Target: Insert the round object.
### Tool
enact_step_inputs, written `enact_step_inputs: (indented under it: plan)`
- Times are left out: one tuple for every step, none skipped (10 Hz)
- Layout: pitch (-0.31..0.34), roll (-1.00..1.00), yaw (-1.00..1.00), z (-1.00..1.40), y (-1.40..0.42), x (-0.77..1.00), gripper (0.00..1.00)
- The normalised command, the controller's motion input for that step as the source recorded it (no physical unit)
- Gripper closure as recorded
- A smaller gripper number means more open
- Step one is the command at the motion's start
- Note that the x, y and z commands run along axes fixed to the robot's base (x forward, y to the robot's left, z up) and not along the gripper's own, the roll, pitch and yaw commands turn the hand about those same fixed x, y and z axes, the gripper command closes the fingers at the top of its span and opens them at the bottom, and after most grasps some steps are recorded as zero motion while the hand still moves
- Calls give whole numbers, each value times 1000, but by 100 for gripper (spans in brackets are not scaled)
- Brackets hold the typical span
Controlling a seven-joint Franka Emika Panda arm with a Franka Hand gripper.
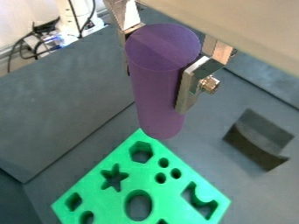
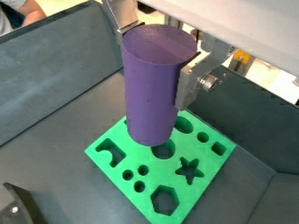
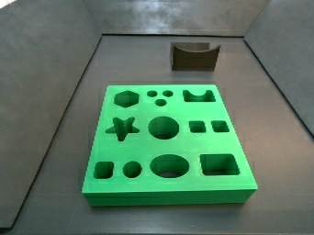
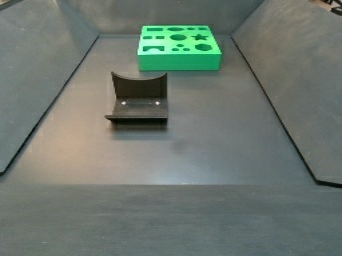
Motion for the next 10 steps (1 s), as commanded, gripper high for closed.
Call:
enact_step_inputs:
  plan:
    - [0, 0, 0, -1000, -577, 0, 100]
    - [0, 11, 0, -1000, -600, 0, 100]
    - [0, 20, 0, -1000, -586, 37, 100]
    - [-19, 31, 0, -1000, -506, 120, 100]
    - [-29, 14, -66, -1000, -194, 343, 100]
    - [0, 9, -211, -1000, 57, 314, 100]
    - [41, 0, -231, -1000, 63, 183, 100]
    - [39, 0, -209, -1000, 40, 200, 100]
    - [39, 0, -180, -1000, 9, 209, 100]
    - [0, -63, -203, -963, 0, 180, 100]
